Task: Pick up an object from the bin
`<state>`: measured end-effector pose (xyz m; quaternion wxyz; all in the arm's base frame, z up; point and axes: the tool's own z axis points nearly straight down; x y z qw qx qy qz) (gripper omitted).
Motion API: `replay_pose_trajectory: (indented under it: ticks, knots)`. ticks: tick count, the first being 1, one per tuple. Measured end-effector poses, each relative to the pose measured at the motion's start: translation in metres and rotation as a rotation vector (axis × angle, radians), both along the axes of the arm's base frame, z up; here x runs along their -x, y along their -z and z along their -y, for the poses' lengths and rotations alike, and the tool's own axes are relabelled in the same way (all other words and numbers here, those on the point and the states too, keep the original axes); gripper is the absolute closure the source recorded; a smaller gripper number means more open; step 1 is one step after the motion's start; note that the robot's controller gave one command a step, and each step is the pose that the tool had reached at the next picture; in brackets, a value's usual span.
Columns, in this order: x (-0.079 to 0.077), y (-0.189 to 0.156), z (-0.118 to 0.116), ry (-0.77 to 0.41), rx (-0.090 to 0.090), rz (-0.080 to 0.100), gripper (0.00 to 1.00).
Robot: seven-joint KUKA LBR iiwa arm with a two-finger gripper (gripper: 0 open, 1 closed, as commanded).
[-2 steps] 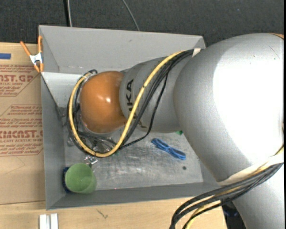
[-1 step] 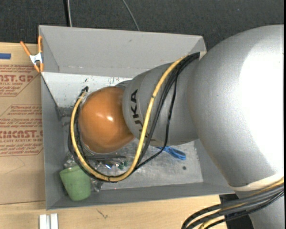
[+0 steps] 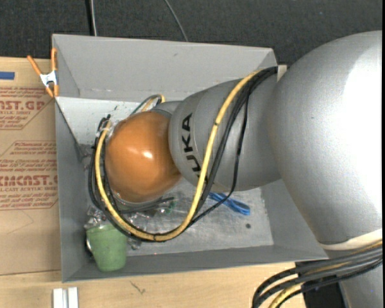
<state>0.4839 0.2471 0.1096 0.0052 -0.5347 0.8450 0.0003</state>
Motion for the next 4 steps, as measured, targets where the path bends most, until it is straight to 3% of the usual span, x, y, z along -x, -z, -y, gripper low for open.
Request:
replay_pose_trajectory:
  ticks: [1, 2, 3, 4]
  knots:
    - [-0.003, 0.035, 0.003, -0.055, 0.003, 0.012, 0.00]
    - [-0.004, 0.034, 0.011, -0.265, -0.005, 0.024, 0.00]
    - [-0.005, 0.033, 0.012, -0.265, -0.002, 0.024, 1.00]
    - [-0.007, -0.004, 0.010, -0.263, 0.003, -0.002, 1.00]
